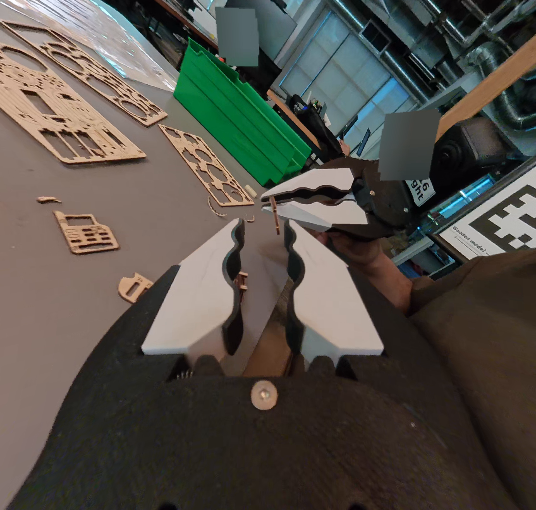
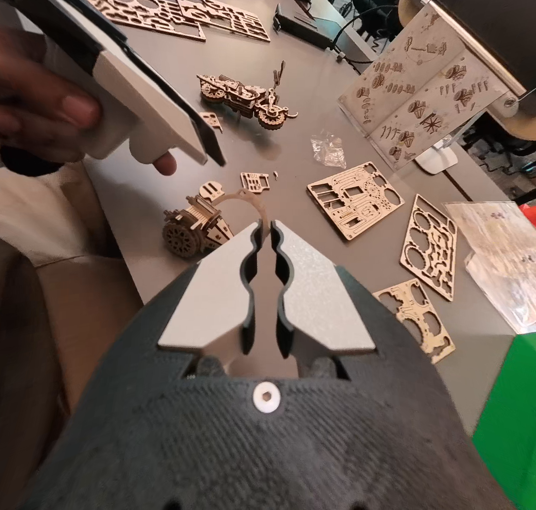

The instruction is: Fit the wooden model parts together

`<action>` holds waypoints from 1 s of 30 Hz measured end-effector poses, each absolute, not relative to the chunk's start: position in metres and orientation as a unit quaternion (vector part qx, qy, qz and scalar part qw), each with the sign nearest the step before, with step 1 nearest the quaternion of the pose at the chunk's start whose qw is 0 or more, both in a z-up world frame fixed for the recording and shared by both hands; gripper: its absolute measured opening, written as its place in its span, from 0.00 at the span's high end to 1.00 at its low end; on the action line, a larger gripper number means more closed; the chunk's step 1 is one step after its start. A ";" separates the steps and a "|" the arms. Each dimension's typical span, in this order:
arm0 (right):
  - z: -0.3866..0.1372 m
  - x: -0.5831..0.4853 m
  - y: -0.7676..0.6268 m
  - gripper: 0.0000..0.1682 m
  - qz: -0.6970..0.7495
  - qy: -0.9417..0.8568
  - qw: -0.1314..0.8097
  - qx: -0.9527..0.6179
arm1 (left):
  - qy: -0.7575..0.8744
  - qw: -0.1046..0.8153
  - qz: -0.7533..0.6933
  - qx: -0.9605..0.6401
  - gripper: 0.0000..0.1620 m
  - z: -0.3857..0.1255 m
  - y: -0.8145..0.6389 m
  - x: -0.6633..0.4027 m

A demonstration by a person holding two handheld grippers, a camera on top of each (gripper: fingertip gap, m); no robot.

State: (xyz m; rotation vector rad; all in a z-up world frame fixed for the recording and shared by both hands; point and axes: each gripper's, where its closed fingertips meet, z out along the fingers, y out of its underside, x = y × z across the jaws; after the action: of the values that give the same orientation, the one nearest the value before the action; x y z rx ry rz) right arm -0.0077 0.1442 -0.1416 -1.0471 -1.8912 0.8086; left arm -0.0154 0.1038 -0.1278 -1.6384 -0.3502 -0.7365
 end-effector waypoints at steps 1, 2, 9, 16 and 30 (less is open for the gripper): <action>-0.142 -0.008 0.144 0.98 0.325 -0.748 0.402 -0.416 | -0.154 0.614 -0.320 -0.706 0.86 -0.126 0.103 -0.018; -0.142 -0.008 0.143 0.98 0.331 -0.747 0.399 -0.417 | -0.155 0.614 -0.324 -0.703 0.86 -0.125 0.102 -0.020; -0.143 -0.010 0.130 0.98 0.371 -0.745 0.379 -0.405 | -0.177 0.600 -0.369 -0.687 0.91 -0.126 0.105 -0.013; -0.144 -0.011 0.127 0.98 0.382 -0.742 0.372 -0.407 | -0.154 0.591 -0.341 -0.715 0.91 -0.130 0.108 -0.003; -0.144 -0.008 0.120 0.97 0.388 -0.749 0.367 -0.392 | -0.172 0.572 -0.356 -0.719 1.00 -0.138 0.107 -0.005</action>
State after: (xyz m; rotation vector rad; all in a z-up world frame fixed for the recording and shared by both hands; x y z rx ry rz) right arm -0.0080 0.1197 -0.1435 -1.0079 -1.9248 0.9969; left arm -0.0051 0.1073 -0.1379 -1.6856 -0.4037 -0.8351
